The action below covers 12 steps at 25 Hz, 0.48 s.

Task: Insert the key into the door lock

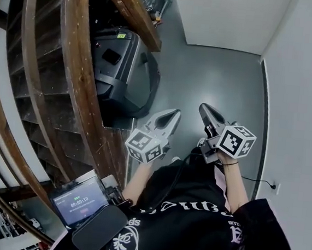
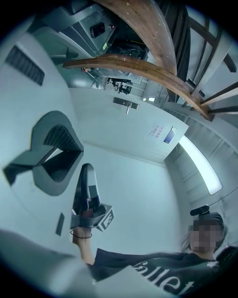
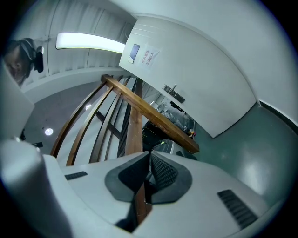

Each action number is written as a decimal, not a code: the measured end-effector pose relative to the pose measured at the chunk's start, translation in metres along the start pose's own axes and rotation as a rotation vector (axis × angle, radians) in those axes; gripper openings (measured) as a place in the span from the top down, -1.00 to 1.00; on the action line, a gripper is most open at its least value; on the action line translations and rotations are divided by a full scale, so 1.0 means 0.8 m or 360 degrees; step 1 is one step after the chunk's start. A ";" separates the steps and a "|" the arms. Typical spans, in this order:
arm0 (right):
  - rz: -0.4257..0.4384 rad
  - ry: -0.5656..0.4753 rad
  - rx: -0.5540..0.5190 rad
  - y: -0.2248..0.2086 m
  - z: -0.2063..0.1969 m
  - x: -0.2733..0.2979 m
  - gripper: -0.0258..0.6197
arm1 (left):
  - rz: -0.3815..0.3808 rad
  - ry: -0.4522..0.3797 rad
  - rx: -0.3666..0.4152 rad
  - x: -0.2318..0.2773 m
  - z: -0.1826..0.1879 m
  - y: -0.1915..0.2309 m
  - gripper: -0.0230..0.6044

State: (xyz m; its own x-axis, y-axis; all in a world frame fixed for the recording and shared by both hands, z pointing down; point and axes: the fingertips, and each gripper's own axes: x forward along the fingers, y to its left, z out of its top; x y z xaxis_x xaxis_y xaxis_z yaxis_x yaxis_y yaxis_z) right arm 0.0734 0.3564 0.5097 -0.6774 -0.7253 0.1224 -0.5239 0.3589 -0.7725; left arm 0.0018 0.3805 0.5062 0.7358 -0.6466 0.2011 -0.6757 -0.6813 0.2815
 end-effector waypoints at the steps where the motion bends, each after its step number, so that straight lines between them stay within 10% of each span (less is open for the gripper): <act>1: -0.0018 -0.0006 0.0004 0.002 -0.004 -0.002 0.83 | -0.0006 0.0005 0.0001 -0.008 -0.002 -0.002 0.91; 12: -0.0110 -0.0011 -0.0013 0.048 -0.086 -0.032 0.84 | -0.0081 0.0015 -0.0060 -0.098 -0.047 -0.026 0.91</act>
State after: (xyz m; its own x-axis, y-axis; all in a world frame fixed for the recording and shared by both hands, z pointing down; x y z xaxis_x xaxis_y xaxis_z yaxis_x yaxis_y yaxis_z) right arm 0.0353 0.4293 0.5201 -0.6360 -0.7526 0.1707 -0.5735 0.3129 -0.7571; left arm -0.0401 0.4584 0.5197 0.7698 -0.6080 0.1943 -0.6352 -0.6998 0.3267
